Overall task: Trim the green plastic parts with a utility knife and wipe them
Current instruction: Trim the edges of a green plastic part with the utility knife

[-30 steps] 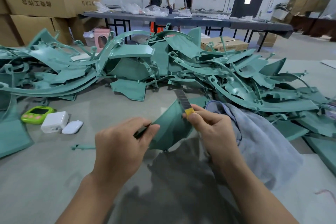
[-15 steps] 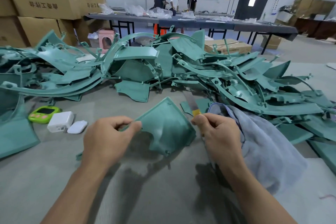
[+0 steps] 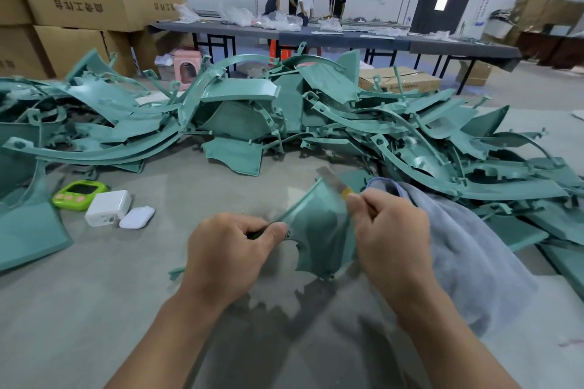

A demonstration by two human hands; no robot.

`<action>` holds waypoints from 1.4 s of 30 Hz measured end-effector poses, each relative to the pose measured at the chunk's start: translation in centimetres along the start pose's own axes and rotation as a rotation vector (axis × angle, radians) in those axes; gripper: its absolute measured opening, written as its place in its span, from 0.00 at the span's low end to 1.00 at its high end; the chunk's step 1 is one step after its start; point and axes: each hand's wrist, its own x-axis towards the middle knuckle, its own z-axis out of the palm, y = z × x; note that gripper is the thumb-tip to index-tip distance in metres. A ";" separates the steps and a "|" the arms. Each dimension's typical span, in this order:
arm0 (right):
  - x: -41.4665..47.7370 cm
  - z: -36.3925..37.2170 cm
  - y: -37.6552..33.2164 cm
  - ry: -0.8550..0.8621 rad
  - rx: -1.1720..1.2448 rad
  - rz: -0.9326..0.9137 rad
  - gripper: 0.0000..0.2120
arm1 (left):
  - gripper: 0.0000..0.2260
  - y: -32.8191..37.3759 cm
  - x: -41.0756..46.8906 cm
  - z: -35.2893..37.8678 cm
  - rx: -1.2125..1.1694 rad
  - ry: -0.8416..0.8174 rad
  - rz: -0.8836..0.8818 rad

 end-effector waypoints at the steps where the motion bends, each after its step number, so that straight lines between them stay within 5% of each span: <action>1: -0.4 0.1 -0.2 -0.062 0.086 -0.056 0.22 | 0.16 0.0 -0.1 0.0 -0.008 0.003 0.009; 4: -1.3 0.9 -0.9 -0.222 0.058 -0.127 0.21 | 0.16 -0.1 -0.2 -0.1 -0.004 0.018 0.044; 7: 0.6 0.3 -0.2 -0.007 -0.078 0.043 0.23 | 0.19 0.0 -0.2 -0.2 -0.006 0.012 0.057; 9: 1.1 -0.4 0.1 0.033 0.063 0.035 0.22 | 0.18 0.1 -0.2 -0.4 -0.032 0.005 0.062; 13: -0.7 0.6 -1.4 -0.237 0.116 -0.174 0.21 | 0.17 0.1 -0.3 -0.3 -0.014 0.021 0.076; 16: 0.4 0.2 -0.4 -0.036 -0.032 -0.030 0.23 | 0.17 0.2 -0.3 -0.5 0.007 0.021 0.112; 18: 1.3 -0.7 0.7 0.076 0.145 0.132 0.22 | 0.10 0.2 -0.4 -0.8 -0.026 0.019 0.138; 21: 1.6 -1.1 1.1 -0.026 0.846 0.450 0.17 | 0.06 0.1 -0.4 -1.1 -0.038 0.013 0.200; 26: 1.3 -1.7 1.7 -0.414 0.755 0.488 0.14 | 0.14 -0.2 -0.5 -1.1 -0.072 0.096 0.225; 30: 1.2 -1.2 1.3 -0.237 0.880 0.671 0.18 | 0.27 0.3 -0.2 -0.6 0.140 0.386 0.207; 33: 1.0 -0.1 0.5 -0.069 1.059 0.741 0.18 | 0.30 1.6 -0.6 0.3 0.182 0.522 0.416; 36: 0.2 0.8 -0.7 -0.011 1.214 0.703 0.17 | 0.23 2.9 -1.5 2.0 0.198 0.367 0.535; 42: -1.3 1.7 -2.1 -0.236 1.366 0.686 0.13 | 0.46 3.0 -2.2 3.7 0.124 -0.022 0.217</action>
